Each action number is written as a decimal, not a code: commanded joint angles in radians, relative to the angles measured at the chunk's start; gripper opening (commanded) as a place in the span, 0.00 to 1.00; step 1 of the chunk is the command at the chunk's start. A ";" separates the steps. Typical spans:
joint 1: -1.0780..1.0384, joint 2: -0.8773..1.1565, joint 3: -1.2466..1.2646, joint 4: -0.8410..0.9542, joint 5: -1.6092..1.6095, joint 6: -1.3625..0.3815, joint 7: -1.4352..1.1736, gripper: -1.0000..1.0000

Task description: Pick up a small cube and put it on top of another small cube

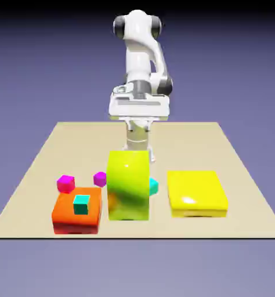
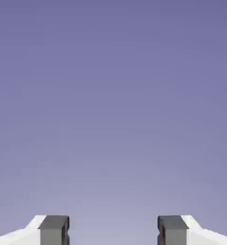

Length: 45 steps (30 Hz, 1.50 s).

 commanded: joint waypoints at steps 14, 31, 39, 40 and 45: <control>-0.500 0.414 -0.129 -0.058 -0.096 -0.362 0.150 0.50; -0.593 0.678 -0.063 -0.212 -0.055 -0.090 -0.046 0.50; -0.587 0.650 -0.071 -0.214 -0.063 -0.116 -0.040 0.00; -0.580 0.614 -0.082 -0.217 -0.074 -0.150 -0.033 0.00; -0.544 0.433 -0.134 -0.231 -0.128 -0.316 0.002 0.00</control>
